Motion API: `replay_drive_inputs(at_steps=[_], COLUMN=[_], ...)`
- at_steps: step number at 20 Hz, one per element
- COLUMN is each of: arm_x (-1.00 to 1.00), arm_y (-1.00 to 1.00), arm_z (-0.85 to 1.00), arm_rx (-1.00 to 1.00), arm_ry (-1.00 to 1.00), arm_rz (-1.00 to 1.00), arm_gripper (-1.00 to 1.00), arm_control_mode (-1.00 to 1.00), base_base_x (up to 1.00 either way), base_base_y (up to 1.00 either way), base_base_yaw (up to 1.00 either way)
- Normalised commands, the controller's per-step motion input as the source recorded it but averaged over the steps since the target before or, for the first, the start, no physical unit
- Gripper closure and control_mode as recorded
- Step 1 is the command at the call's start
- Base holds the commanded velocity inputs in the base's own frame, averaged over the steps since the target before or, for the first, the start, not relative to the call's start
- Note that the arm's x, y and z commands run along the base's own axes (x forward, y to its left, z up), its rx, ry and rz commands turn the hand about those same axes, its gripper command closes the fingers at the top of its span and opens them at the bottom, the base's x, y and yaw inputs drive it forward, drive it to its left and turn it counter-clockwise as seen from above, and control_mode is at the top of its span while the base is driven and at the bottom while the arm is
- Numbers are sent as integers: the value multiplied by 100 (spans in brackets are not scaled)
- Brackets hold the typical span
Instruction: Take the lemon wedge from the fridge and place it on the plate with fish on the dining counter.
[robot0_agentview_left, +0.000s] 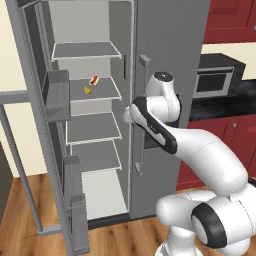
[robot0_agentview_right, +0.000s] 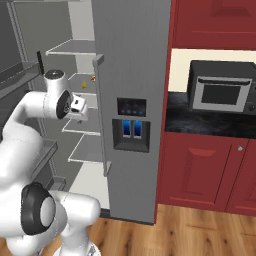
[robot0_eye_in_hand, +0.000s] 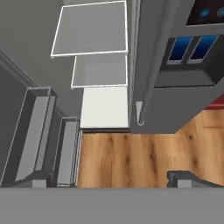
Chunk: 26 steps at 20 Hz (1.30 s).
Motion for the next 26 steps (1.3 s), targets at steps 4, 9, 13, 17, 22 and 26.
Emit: replay_drive_inputs(at_steps=[4, 9, 13, 17, 22, 26], arm_x=[0, 0, -9, -15, 0, 0], arm_y=[-55, 0, 1, 24, 0, 0], arm_z=[0, 0, 0, -7, 0, 0], arm_rx=[5, 0, 4, 8, 0, 0], arm_ry=[-1, 0, 0, 0, 0, 0], arm_rz=[0, 0, 0, 0, 0, 0], arm_gripper=[-100, -100, -100, -100, -100, -100], arm_control_mode=[-100, -100, -100, -100, 100, 100], base_base_x=[0, 0, 0, 0, 6, 52], base_base_y=[0, 0, 0, 0, 74, 5], base_base_yaw=[0, 0, 0, 0, -1, -3])
